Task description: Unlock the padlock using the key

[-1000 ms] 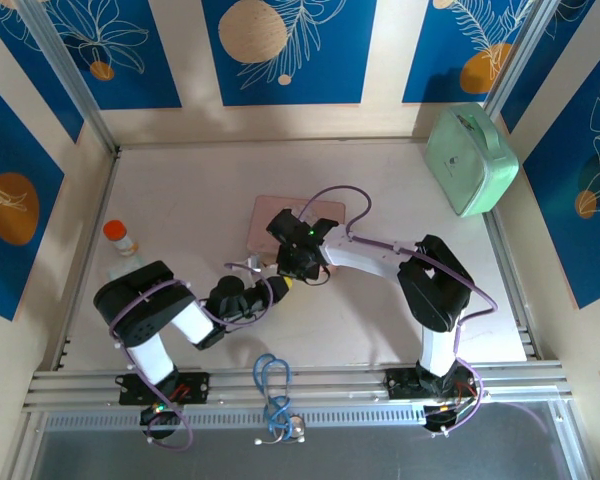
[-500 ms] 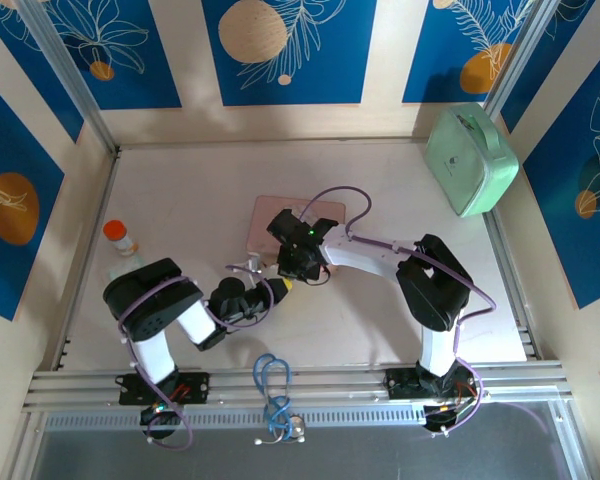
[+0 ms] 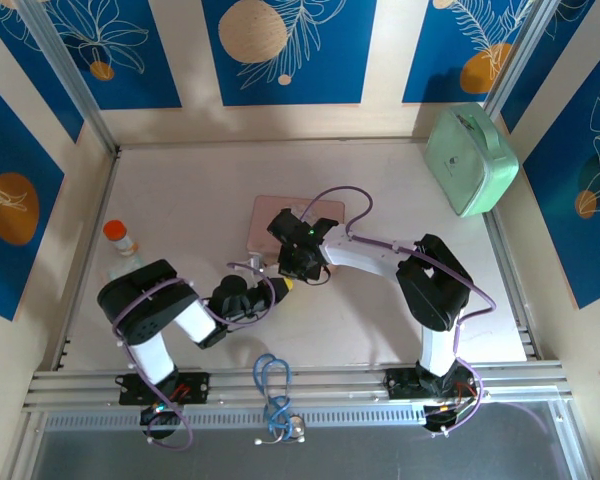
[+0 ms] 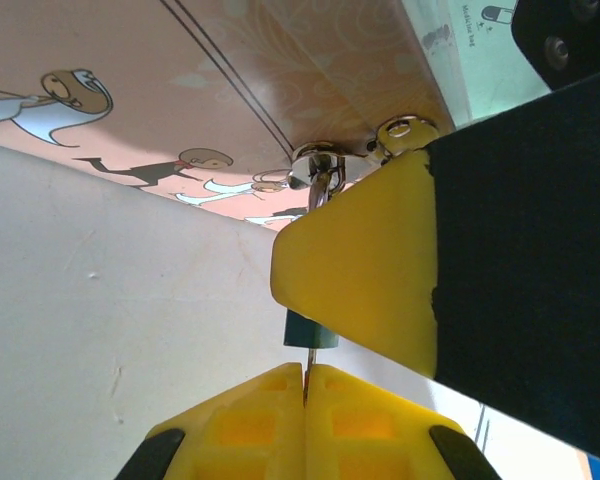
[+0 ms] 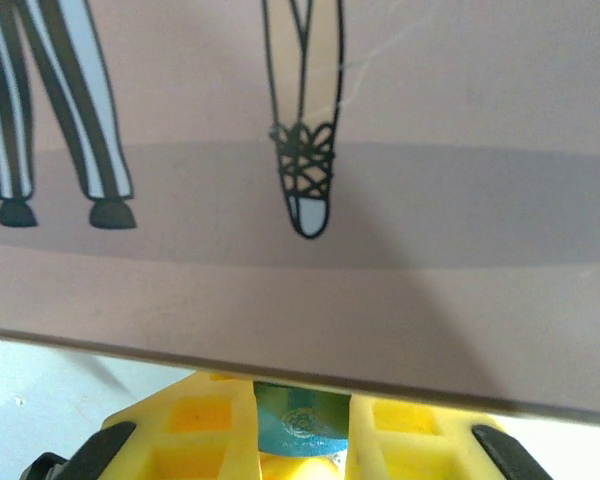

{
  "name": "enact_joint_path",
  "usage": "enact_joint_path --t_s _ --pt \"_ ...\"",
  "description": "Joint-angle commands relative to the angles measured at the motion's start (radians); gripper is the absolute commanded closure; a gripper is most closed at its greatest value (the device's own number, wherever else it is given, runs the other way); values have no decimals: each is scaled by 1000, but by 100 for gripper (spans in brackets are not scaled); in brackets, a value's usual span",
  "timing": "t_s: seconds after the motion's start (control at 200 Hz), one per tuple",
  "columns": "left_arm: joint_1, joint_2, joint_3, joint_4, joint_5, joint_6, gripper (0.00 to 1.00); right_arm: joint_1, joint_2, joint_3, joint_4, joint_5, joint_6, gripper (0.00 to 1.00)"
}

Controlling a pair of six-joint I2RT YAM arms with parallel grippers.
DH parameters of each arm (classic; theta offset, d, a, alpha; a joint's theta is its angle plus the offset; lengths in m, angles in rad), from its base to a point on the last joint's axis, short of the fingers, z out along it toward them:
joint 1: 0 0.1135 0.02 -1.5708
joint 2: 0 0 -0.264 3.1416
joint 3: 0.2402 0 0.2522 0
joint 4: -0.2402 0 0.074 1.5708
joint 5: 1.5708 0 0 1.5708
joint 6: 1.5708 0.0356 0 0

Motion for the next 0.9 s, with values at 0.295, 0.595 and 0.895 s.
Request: enact_joint_path --t_s 0.295,0.595,0.895 --pt "-60 -204 114 -367 -143 226 100 15 26 -9 -38 -96 101 100" --pt "-246 -303 352 -949 -584 530 100 -27 29 -28 -25 -250 155 100" --pt "-409 -152 428 -941 -866 732 100 -62 26 -62 30 -359 184 100"
